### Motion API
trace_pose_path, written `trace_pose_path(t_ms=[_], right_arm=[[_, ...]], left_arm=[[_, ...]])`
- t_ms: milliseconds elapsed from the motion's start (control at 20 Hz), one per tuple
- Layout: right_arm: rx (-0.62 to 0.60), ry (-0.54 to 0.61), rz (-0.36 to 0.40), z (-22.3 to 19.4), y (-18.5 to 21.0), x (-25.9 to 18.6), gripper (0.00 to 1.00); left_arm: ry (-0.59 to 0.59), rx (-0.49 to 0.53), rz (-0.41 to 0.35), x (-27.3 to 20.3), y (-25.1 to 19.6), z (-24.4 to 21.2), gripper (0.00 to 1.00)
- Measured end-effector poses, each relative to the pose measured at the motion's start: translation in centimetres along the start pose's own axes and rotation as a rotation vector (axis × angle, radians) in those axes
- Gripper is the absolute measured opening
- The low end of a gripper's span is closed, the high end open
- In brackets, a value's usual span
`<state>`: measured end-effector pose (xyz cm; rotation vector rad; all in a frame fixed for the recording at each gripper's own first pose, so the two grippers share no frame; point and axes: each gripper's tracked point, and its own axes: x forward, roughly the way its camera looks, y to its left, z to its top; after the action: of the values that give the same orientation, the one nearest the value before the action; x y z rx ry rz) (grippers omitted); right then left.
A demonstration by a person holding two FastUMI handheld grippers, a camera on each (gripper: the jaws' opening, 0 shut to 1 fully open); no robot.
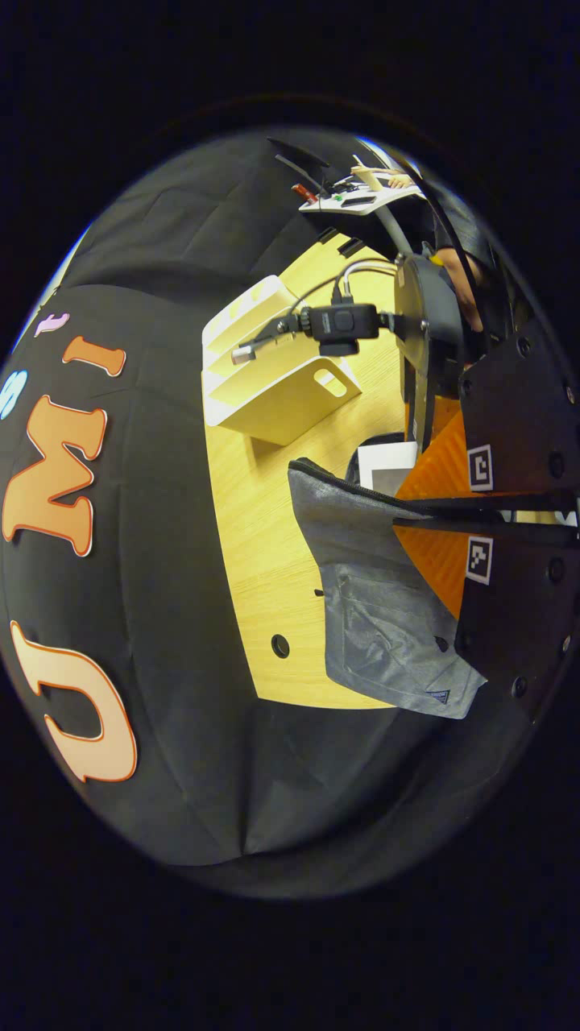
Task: Open the schoolbag, grab two books from the bookshelf and put them into the schoolbag.
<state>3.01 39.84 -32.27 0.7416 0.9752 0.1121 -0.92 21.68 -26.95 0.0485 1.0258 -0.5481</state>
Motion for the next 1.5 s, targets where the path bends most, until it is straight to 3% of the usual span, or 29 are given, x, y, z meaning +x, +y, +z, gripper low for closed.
trace_pose_path(t_ms=[350, 550, 750, 800, 900, 950, 1250, 1500], right_arm=[[-0.181, -0.128, -0.051, 6.4, -4.6, -6.5, 0.85], [-0.253, -0.211, -0.063, 10.4, -6.4, -11.1, 0.85], [-0.368, -0.319, -0.086, 15.0, -7.7, -15.5, 0.87], [-0.41, -0.352, -0.094, 16.2, -8.1, -16.9, 0.93], [-0.445, -0.398, -0.104, 18.3, -8.5, -19.1, 0.95], [-0.453, -0.429, -0.111, 19.3, -8.7, -20.6, 0.95], [-0.574, -0.554, -0.147, 24.0, -9.2, -25.9, 0.95], [-0.658, -0.691, -0.107, 27.4, -8.6, -31.7, 0.95]], left_arm=[[-0.001, -0.098, 0.069, 1.7, -3.1, -2.5, 0.17], [-0.042, -0.106, 0.07, 1.4, -5.8, -2.0, 0.23], [-0.151, -0.124, 0.065, 0.7, -10.0, 0.8, 0.45], [-0.183, -0.127, 0.063, 0.6, -11.1, 1.9, 0.56], [-0.279, -0.104, 0.068, -0.3, -13.4, 4.8, 0.83], [-0.309, -0.094, 0.076, -0.4, -13.9, 5.5, 0.86], [-0.597, -0.042, 0.188, -3.7, -17.8, 12.9, 0.92], [-0.866, 0.027, 0.262, -8.0, -23.0, 18.4, 0.9]])
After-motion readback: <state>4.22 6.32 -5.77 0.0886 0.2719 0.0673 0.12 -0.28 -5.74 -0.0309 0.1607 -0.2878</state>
